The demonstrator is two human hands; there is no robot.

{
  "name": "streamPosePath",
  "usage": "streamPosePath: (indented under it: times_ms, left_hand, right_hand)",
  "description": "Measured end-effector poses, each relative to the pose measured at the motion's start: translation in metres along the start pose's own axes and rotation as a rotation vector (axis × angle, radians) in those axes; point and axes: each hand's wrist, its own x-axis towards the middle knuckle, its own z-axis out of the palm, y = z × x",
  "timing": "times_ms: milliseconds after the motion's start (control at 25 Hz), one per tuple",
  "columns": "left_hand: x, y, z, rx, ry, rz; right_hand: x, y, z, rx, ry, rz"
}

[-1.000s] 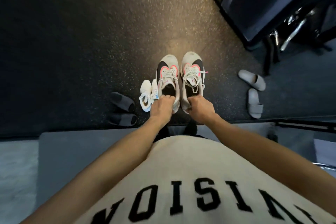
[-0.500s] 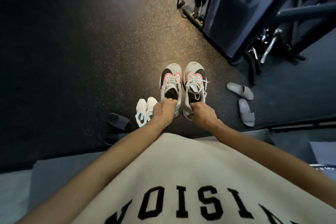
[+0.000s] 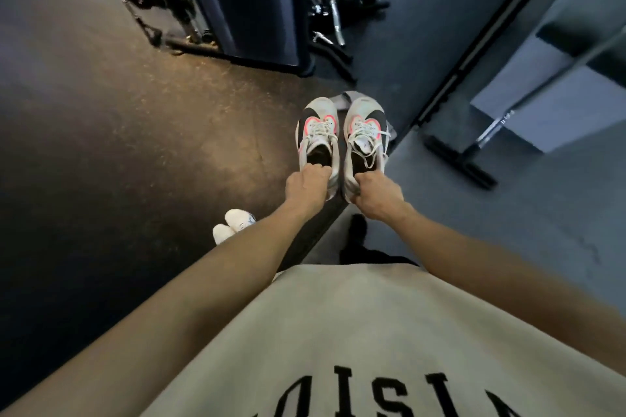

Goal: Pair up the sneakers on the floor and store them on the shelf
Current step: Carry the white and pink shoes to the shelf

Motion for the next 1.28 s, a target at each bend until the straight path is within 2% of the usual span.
streamPosePath:
  times_ms: [280,640,1000,1280]
  left_hand:
    - [0.001,0.096,0.011,0.186,-0.005,0.360]
    - [-0.009,0.294,0.057,0.335,-0.058,0.764]
    - [-0.059,0.541,0.135,0.380,-0.079,0.930]
    - [-0.026,0.683,0.168,0.416,-0.083,1.004]
  right_hand:
    - [-0.083,0.075,0.012,0.182,0.148,0.323]
    - [-0.193,0.225,0.015,0.373,0.336,0.652]
    - [-0.332,0.433,0.013,0.446,0.393,0.808]
    - [-0.355,0.568,-0.013,0.510,0.422,0.843]
